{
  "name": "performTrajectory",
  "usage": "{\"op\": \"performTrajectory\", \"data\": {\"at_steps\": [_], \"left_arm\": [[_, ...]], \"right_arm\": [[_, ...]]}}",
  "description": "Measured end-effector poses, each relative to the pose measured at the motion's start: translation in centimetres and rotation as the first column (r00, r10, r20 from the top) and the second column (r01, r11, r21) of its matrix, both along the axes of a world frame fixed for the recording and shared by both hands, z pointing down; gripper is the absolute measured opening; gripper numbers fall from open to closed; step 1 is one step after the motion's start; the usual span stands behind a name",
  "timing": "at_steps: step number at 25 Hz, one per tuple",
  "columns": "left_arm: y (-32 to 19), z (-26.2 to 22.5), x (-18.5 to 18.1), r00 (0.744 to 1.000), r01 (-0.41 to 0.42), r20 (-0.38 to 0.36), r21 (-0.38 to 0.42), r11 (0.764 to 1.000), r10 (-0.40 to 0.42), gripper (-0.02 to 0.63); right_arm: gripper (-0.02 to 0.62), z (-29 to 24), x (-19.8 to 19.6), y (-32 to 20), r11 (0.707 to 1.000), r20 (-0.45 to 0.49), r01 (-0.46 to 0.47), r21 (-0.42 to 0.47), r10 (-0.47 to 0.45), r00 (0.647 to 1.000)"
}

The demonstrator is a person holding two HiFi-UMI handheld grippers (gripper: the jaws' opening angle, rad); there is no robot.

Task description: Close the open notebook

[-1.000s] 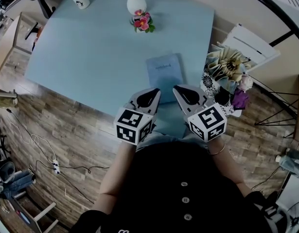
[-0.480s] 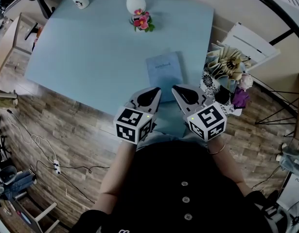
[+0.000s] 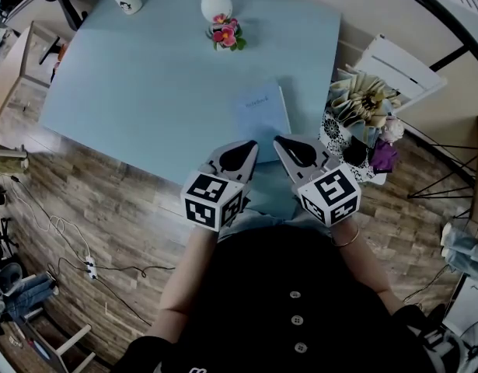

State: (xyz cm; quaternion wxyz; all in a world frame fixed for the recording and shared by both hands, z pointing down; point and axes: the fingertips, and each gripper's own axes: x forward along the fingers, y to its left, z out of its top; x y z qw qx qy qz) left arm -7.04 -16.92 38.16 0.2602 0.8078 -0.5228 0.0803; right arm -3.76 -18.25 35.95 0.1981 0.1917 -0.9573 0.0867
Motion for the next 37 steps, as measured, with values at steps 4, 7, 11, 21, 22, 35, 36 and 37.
{"op": "performTrajectory", "data": {"at_steps": [4, 7, 11, 21, 22, 35, 36, 37], "left_arm": [[0.1, 0.0, 0.3, 1.000, -0.007, 0.000, -0.001, 1.000, 0.007, 0.014], [0.1, 0.0, 0.5, 1.000, -0.012, 0.000, 0.000, 1.000, 0.012, 0.014], [0.2, -0.1, 0.6, 1.000, -0.015, 0.009, -0.001, 1.000, 0.015, 0.014], [0.5, 0.1, 1.0, 1.000, -0.017, 0.012, -0.006, 1.000, 0.017, 0.014], [0.6, 0.2, 1.0, 1.000, -0.017, 0.013, -0.009, 1.000, 0.017, 0.014], [0.7, 0.3, 1.4, 1.000, -0.013, 0.011, -0.015, 1.000, 0.013, 0.014], [0.8, 0.3, 1.5, 1.000, -0.011, 0.008, -0.016, 1.000, 0.012, 0.014], [0.9, 0.3, 1.6, 1.000, -0.010, 0.006, -0.017, 1.000, 0.010, 0.014]], "right_arm": [[0.005, -0.2, 0.1, -0.1, 1.000, 0.000, -0.005, 0.004, 0.005, 1.000], [0.005, -0.1, 0.1, 0.1, 1.000, 0.005, -0.001, -0.003, 0.001, 1.000], [0.005, -0.1, 0.2, 0.4, 1.000, 0.001, 0.012, -0.001, -0.012, 1.000], [0.005, 0.0, 0.1, 1.2, 0.999, 0.010, 0.046, -0.008, -0.046, 0.999], [0.005, 0.0, 0.1, 1.3, 0.999, 0.010, 0.048, -0.008, -0.048, 0.999], [0.005, 0.1, 0.8, 1.5, 0.999, 0.000, 0.047, -0.006, -0.047, 0.999], [0.005, 0.1, 0.9, 1.6, 0.999, -0.003, 0.050, -0.003, -0.050, 0.999], [0.005, 0.1, 0.9, 1.7, 0.999, -0.007, 0.054, -0.001, -0.054, 0.999]]}}
